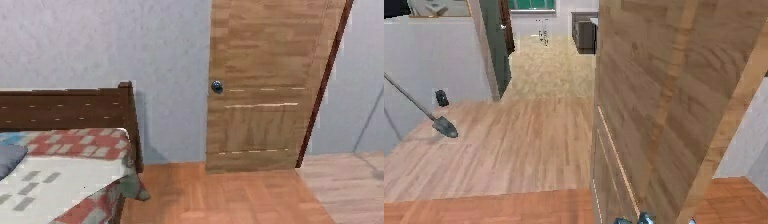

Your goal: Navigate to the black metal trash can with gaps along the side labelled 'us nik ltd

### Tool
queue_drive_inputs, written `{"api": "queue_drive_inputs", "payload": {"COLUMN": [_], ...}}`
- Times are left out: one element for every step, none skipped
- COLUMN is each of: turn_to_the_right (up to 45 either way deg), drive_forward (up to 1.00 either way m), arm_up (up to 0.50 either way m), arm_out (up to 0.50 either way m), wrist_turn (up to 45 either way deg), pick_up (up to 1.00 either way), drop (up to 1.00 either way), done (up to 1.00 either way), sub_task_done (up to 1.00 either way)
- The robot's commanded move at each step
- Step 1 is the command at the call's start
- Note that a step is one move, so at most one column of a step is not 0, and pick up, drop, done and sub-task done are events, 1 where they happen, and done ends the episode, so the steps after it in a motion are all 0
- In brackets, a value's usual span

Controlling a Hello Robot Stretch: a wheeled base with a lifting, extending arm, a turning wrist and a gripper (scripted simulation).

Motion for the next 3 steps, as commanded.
{"api": "queue_drive_inputs", "payload": {"turn_to_the_right": [18.0,3.0,0.0], "drive_forward": [0.00,0.00,0.40], "arm_up": [0.00,0.00,0.00], "arm_out": [0.00,0.00,0.00], "wrist_turn": [0.0,0.0,0.0], "pick_up": [0.00,0.00,0.00], "drop": [0.00,0.00,0.00], "done": [0.00,0.00,0.00], "sub_task_done": [0.00,0.00,0.00]}}
